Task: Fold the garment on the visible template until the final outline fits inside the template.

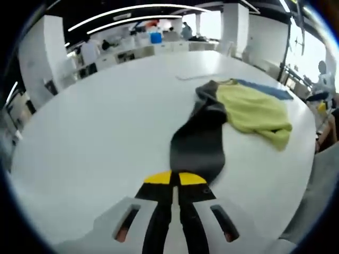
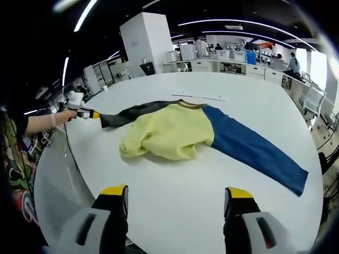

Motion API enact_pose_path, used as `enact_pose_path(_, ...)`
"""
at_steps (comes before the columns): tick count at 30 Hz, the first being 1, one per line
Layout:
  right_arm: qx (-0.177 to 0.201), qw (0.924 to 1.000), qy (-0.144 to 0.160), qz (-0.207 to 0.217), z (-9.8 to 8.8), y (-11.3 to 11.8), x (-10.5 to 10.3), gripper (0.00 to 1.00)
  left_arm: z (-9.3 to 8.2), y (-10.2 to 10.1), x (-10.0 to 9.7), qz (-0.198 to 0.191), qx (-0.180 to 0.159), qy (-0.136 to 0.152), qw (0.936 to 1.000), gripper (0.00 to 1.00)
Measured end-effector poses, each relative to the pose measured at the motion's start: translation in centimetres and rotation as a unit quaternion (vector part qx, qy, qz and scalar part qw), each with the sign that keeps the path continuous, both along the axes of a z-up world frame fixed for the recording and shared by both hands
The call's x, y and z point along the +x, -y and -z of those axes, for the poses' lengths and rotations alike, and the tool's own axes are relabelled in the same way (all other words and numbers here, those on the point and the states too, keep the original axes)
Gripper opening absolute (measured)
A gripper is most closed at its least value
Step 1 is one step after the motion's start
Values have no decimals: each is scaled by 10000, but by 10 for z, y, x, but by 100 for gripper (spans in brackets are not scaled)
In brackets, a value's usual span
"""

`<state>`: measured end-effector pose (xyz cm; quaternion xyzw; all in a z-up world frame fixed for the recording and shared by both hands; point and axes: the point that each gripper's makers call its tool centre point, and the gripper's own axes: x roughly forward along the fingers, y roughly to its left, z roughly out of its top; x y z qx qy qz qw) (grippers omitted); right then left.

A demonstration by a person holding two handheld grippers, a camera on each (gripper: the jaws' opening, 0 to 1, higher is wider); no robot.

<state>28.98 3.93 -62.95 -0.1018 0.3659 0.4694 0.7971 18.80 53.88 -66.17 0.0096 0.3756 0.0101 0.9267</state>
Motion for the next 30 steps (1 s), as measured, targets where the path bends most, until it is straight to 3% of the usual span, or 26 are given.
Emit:
enact_pose_path(14, -186, 9998, 62, 8, -1, -4, -1, 81, -4, -53, 21, -142, -67, -70, 9999, 0)
enact_pose_path(20, -234, 9997, 24, 93, 0, 1, -4, 81, -2, -78, 25, -137, 105, -208, 9996, 0)
enact_pose_path(30, -415, 9986, -151, 279, 10, 16, -14, 80, 20, -126, 37, -385, 337, -554, 9972, 0)
